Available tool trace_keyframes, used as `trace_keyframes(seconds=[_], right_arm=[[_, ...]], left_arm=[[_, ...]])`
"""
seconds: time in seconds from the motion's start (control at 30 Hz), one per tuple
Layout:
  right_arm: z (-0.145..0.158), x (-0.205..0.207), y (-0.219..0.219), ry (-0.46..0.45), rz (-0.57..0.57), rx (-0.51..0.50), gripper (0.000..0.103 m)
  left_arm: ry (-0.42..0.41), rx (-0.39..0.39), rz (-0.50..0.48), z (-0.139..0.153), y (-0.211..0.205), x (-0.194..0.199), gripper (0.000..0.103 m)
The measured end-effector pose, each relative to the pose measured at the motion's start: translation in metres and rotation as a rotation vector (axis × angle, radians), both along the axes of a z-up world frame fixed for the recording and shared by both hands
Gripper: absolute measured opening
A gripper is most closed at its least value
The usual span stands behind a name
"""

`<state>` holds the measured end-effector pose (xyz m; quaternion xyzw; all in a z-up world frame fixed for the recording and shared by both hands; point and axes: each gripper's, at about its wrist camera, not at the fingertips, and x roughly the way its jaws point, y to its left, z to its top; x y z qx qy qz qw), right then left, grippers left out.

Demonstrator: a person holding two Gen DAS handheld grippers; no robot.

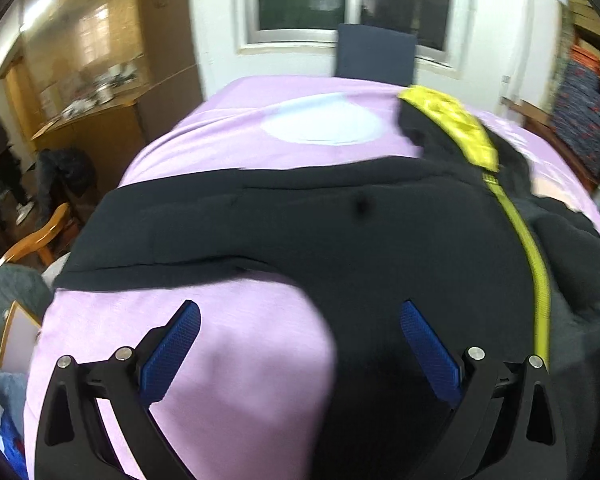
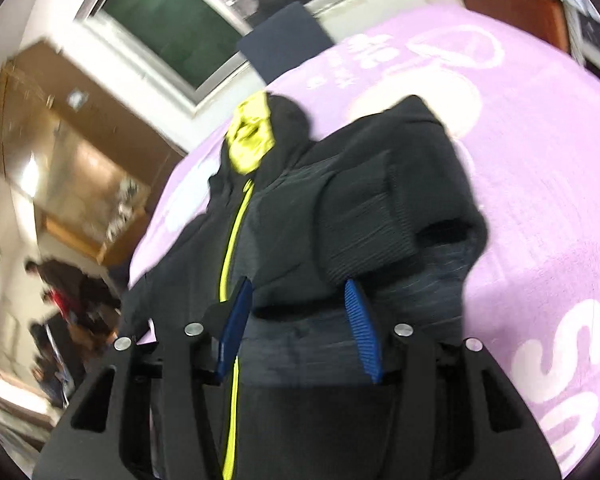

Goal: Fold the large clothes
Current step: 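Lay the sleeve on the hoodie body and open the right tool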

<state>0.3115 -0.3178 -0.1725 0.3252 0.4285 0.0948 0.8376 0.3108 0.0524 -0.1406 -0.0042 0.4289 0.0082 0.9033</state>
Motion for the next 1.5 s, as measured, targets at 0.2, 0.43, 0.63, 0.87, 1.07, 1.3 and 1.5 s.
trace_keyframes(seconds=[0.2,0.43,0.63,0.87,1.07,1.3,1.5], right_arm=[[0.005,0.032,0.030,-0.049,0.119,0.054,0.042],[0.063,0.008,0.042,-0.289,0.317,-0.074,0.074],[0.029,-0.007,-0.063,-0.212,0.070,0.084,0.048],[0.003,-0.017,-0.099,-0.200,-0.019,0.144,0.036],[0.013,-0.023,-0.099,-0.244,-0.027,0.118,0.036],[0.002,-0.019,-0.102,-0.207,-0.039,0.148,0.036],[-0.006,-0.019,-0.092,-0.178,0.008,0.188,0.037]], left_arm=[[-0.013,0.092,-0.113,0.013,-0.057,-0.012,0.100],[0.027,0.069,-0.211,0.013,-0.114,-0.005,0.100],[0.078,0.069,-0.221,-0.009,-0.145,0.016,0.100],[0.116,-0.038,-0.103,-0.011,-0.092,0.028,0.100],[0.187,-0.231,-0.089,-0.017,-0.072,0.050,0.079],[0.193,-0.199,-0.113,-0.021,-0.093,0.038,0.074],[0.194,-0.209,-0.072,-0.029,-0.087,0.038,0.075]])
